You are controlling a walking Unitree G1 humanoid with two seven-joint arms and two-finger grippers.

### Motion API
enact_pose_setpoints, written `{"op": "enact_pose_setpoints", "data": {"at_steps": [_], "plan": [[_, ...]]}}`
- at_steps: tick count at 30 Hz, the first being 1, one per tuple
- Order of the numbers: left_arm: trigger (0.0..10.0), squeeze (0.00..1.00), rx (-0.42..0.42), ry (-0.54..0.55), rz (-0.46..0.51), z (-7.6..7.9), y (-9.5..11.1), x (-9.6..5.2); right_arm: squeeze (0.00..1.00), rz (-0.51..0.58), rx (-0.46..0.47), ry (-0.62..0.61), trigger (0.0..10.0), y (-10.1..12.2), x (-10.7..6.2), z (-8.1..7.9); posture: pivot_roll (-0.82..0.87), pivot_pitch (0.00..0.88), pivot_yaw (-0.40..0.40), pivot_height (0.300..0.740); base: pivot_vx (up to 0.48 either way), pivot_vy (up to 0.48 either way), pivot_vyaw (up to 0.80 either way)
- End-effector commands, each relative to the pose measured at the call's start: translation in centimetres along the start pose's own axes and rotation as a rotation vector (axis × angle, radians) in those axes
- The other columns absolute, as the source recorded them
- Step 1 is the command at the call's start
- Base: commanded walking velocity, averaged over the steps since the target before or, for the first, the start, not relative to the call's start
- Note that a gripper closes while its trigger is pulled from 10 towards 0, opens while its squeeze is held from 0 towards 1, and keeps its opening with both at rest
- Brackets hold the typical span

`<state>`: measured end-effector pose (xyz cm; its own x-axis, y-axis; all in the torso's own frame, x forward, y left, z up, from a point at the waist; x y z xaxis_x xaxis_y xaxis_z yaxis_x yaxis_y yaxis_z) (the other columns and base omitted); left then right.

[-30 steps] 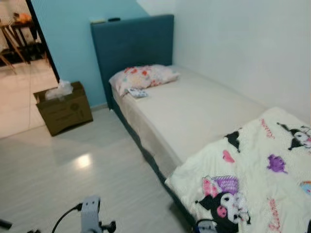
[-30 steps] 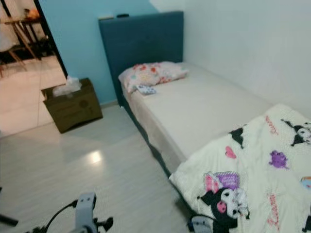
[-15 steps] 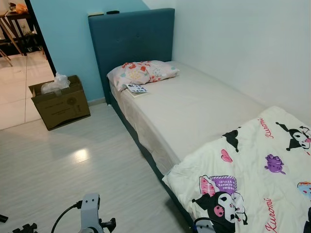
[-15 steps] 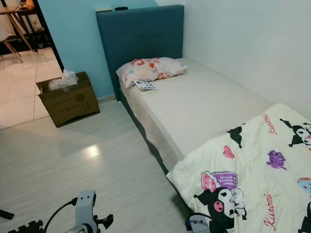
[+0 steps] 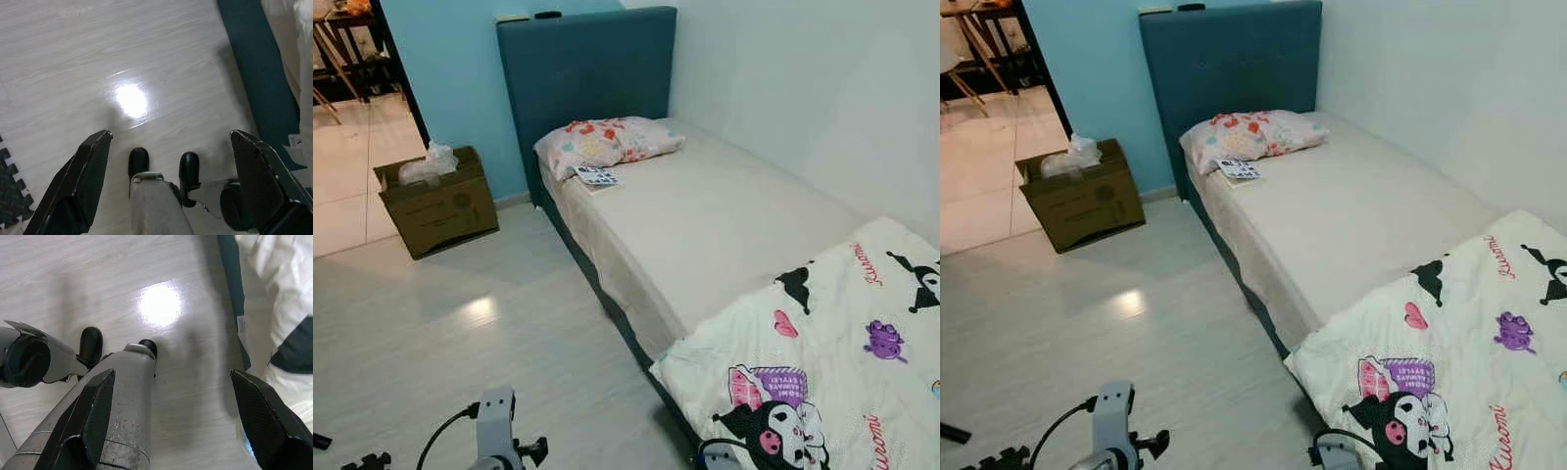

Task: Clean up the room

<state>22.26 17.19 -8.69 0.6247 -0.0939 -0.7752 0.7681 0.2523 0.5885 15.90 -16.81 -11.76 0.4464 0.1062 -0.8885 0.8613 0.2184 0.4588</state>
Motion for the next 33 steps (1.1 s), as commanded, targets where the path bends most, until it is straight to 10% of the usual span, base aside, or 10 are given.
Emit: {"op": "enact_pose_setpoints", "data": {"at_steps": [1, 33], "plan": [[10.0, 0.00, -0.009, 0.005, -0.005, -0.13, -0.29, -0.06, 0.00, 0.008, -0.014, 0.017, 10.0, 0.26, 0.07, -0.38, -0.01, 0.000, -0.002, 0.740, 0.266, 0.000, 0.00], [10.0, 0.00, -0.001, 0.000, -0.014, 0.15, -0.72, -0.05, 0.00, 0.011, -0.005, -0.043, 10.0, 0.63, 0.09, 0.25, -0.02, 0.000, -0.003, 0.740, 0.261, 0.000, 0.12]]}}
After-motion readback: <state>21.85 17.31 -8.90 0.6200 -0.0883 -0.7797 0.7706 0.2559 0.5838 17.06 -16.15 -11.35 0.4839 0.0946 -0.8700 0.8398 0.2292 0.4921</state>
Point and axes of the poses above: a point about 5 cm out from each wrist's last joint towards the gripper, its own x axis pointing out of the wrist towards the gripper, its own y axis along the axis of the wrist's last joint, z = x × y, the point moved 2 cm from there along x, pointing out of the wrist towards the gripper, and after that the axes turned 3 degrees about -x, right-handed, at the moved point
